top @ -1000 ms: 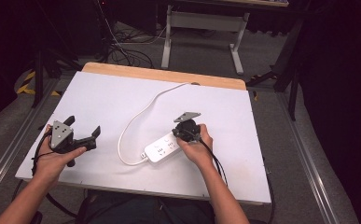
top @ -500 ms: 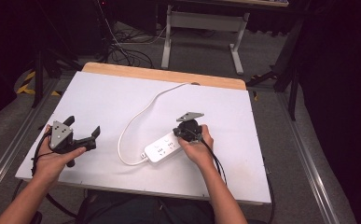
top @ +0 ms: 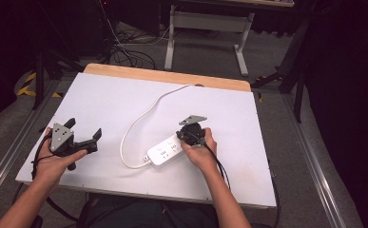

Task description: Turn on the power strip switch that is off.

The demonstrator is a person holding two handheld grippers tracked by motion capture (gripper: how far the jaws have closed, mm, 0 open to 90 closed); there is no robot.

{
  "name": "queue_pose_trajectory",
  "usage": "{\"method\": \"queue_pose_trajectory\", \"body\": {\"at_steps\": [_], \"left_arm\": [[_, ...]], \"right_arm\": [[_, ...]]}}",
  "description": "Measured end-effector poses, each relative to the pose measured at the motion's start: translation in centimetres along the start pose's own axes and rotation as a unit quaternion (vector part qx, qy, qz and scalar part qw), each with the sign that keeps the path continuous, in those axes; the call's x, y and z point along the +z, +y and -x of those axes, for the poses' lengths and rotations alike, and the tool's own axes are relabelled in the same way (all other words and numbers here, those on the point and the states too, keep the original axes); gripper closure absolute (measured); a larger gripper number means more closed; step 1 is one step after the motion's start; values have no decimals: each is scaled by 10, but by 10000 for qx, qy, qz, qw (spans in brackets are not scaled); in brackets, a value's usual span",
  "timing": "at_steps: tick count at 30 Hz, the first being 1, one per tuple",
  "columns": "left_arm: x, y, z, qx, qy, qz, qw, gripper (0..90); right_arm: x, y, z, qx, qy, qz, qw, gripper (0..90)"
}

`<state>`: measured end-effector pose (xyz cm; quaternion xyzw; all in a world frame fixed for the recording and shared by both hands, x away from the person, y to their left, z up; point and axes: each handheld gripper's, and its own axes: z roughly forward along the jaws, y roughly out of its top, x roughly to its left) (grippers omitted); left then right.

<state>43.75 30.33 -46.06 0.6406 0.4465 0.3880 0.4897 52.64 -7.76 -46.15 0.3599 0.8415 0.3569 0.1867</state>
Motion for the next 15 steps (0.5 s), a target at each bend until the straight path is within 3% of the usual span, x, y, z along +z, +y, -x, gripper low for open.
{"method": "queue_pose_trajectory", "body": {"at_steps": [15], "left_arm": [[0,0,0,-21,10,-9,10000,38]], "right_arm": [[0,2,-2,-59,-63,-43,10000,900]]}}
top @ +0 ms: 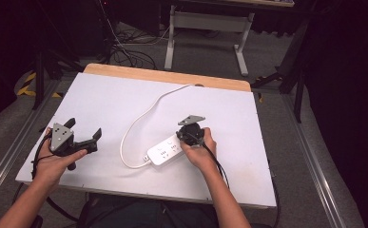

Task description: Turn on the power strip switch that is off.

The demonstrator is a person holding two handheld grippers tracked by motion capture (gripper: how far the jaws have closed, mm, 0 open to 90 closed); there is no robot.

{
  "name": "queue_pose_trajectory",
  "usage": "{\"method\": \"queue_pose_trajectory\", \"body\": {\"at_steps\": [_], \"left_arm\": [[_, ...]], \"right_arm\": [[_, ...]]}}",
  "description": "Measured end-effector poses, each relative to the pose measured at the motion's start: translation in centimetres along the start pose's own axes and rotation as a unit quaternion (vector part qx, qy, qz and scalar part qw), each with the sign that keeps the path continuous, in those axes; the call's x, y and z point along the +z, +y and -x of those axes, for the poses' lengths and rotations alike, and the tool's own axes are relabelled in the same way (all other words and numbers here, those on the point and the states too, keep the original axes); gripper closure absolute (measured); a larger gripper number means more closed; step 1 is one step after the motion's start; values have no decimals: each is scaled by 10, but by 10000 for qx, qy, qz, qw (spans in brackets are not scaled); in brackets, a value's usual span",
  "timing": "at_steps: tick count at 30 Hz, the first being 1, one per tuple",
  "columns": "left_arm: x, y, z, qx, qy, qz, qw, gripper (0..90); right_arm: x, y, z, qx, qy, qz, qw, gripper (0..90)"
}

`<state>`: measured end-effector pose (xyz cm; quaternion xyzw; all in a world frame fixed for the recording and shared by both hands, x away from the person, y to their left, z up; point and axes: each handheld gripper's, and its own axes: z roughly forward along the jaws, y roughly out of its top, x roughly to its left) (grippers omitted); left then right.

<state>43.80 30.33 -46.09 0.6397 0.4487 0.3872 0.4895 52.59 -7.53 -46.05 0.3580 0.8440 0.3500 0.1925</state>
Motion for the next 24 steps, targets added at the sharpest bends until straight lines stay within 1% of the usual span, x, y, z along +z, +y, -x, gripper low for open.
{"method": "queue_pose_trajectory", "body": {"at_steps": [4,12,15,24], "left_arm": [[0,0,0,26,-19,-2,10000,38],[0,0,0,3,-19,-5,10000,38],[1,0,0,33,-32,-16,10000,39],[1,0,0,25,-43,-13,10000,39]], "right_arm": [[0,0,0,3,1,1,10000,900],[0,0,1,6,23,-8,10000,900],[0,1,1,7,22,-23,10000,900],[0,1,0,16,7,-29,10000,900]]}}
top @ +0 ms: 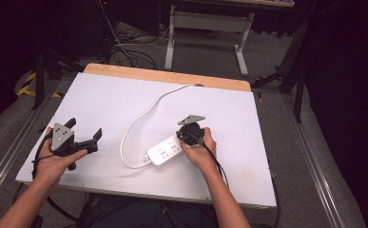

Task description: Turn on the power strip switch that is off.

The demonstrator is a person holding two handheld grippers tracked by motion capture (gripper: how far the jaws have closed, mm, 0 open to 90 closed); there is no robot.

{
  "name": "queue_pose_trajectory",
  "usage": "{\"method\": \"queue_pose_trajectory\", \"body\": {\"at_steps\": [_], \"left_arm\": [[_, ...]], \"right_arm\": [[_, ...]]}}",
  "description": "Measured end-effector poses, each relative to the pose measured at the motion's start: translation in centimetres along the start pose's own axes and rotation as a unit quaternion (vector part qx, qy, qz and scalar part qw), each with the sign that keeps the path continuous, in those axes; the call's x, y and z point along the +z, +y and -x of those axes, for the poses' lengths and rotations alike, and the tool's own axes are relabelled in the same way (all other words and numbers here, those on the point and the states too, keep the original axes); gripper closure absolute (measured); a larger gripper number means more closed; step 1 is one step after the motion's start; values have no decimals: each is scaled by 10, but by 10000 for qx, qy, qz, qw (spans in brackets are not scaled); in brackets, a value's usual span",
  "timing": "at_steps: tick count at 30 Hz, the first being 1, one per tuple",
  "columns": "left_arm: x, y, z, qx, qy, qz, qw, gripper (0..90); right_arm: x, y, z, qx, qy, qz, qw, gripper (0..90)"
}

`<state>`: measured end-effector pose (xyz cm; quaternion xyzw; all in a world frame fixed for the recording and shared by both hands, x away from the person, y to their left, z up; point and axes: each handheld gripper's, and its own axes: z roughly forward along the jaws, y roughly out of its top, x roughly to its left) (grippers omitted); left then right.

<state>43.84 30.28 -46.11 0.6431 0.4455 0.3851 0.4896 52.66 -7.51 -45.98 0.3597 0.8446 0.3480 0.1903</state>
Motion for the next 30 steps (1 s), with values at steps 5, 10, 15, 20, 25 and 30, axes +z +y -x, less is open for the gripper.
{"method": "queue_pose_trajectory", "body": {"at_steps": [5,10,15,20,25,30], "left_arm": [[0,0,0,15,2,-7,10000,38],[0,0,0,0,6,-2,10000,38],[-1,0,0,-1,-19,-3,10000,39],[-2,0,-1,-16,10,5,10000,39],[-1,0,0,-3,-5,-9,10000,39],[-1,0,0,-11,11,-9,10000,39]], "right_arm": [[0,0,-1,-19,-15,-3,10000,900],[0,0,-1,-33,-34,-10,10000,900],[0,0,-1,-31,-45,-11,10000,900],[0,0,-1,-22,-47,-12,10000,900],[0,0,-2,-39,-70,-1,10000,900],[0,0,-2,-23,-64,12,10000,900]]}}
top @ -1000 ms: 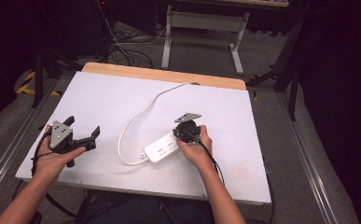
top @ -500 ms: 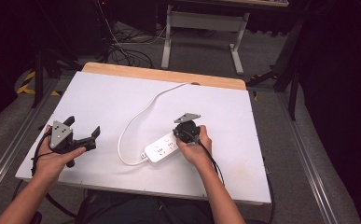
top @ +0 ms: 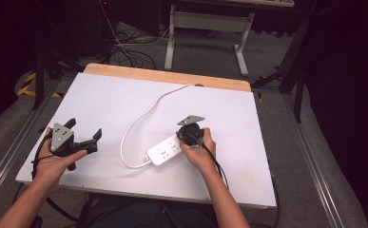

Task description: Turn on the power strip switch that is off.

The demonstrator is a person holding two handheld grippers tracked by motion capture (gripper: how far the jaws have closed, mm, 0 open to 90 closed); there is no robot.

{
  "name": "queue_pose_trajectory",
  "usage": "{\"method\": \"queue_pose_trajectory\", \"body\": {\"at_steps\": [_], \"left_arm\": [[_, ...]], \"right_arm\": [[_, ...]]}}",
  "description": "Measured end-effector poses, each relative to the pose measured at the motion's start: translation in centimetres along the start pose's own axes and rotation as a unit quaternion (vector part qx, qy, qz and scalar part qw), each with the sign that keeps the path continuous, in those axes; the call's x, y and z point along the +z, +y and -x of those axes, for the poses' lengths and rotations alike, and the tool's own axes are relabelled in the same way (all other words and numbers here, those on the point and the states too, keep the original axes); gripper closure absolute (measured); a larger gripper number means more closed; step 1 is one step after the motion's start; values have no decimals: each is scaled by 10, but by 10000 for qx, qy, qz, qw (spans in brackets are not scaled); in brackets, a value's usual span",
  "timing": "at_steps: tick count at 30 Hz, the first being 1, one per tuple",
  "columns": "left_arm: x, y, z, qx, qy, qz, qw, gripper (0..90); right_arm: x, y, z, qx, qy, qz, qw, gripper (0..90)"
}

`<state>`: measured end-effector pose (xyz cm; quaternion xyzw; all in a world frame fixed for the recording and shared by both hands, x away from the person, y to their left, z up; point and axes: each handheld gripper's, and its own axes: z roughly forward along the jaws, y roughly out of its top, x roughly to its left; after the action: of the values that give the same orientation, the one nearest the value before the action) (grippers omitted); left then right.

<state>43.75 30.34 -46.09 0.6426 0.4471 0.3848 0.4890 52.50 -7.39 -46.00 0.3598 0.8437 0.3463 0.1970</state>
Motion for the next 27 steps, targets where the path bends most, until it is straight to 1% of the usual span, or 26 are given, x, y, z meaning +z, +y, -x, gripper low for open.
{"method": "queue_pose_trajectory", "body": {"at_steps": [5,7,10,13,19,25,27], "left_arm": [[0,0,0,-2,-2,9,10000,39],[0,0,1,-14,-31,14,10000,39],[1,0,0,12,-40,4,10000,39],[1,0,0,6,-35,0,10000,39],[1,0,1,-14,-29,-1,10000,39],[1,0,0,27,-34,-9,10000,39],[2,0,0,9,-38,-5,10000,39]], "right_arm": [[0,0,-2,-51,-63,14,10000,900],[0,0,-1,10,-41,15,10000,900],[-1,1,-1,0,-54,15,10000,900],[-1,1,-3,-36,-121,9,9999,900],[-1,1,-3,-30,-110,1,9999,900],[-1,2,-3,-26,-116,-14,9999,900],[-1,2,-3,-31,-116,-18,9999,900]]}}
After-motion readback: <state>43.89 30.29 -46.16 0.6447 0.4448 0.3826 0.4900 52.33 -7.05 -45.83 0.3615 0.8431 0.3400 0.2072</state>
